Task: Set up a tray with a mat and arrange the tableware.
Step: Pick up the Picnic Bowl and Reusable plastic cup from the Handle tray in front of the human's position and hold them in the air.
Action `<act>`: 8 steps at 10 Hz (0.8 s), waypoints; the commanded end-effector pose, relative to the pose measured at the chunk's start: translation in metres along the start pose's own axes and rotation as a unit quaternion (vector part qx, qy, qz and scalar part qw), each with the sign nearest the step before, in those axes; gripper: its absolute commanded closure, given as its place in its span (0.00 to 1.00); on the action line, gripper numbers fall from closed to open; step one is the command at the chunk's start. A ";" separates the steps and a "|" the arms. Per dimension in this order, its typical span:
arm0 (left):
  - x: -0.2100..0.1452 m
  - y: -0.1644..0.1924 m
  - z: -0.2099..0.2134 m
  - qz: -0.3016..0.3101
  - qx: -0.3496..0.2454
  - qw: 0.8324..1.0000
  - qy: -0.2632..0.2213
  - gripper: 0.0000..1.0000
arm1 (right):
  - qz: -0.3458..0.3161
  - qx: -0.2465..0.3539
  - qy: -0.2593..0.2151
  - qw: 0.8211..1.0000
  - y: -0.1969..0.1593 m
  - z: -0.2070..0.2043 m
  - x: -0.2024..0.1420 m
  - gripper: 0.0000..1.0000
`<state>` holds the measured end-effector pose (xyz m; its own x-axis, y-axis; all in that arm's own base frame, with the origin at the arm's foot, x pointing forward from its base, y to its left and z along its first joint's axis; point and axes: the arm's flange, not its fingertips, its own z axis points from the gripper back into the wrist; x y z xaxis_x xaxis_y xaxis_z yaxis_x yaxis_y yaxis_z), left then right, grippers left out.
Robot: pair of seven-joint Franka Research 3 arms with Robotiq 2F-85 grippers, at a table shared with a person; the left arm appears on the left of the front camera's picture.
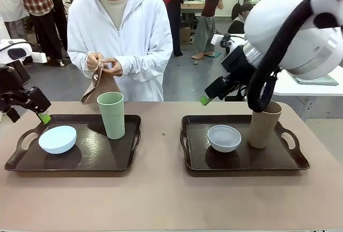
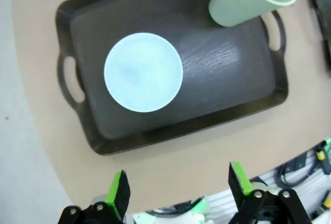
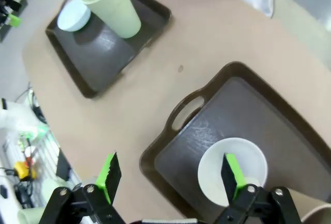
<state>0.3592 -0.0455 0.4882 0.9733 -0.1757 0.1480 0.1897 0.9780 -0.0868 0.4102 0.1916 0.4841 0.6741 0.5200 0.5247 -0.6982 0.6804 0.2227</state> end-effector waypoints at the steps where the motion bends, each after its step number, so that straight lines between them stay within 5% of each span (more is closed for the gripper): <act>1: -0.004 0.000 0.005 -0.004 -0.005 1.000 -0.001 0.00 | -0.001 0.006 0.002 1.000 0.002 0.011 -0.005 0.00; 5: -0.001 0.001 0.002 -0.002 -0.008 1.000 -0.001 0.00 | 0.000 0.004 -0.003 1.000 0.001 0.007 0.001 0.00; 6: 0.005 -0.002 -0.004 -0.009 -0.011 1.000 -0.018 0.00 | 0.093 0.030 -0.055 0.994 0.001 -0.005 0.003 0.00; 8: 0.009 -0.010 -0.005 -0.036 0.014 0.999 -0.023 0.00 | 0.186 0.085 -0.084 0.975 -0.005 -0.045 0.025 0.00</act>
<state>0.3636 -0.0548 0.4884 0.9607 -0.2116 0.1798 0.2297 0.9694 -0.0865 0.4144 0.2170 0.4833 0.4394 0.6218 0.6482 -0.8643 0.4892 0.1167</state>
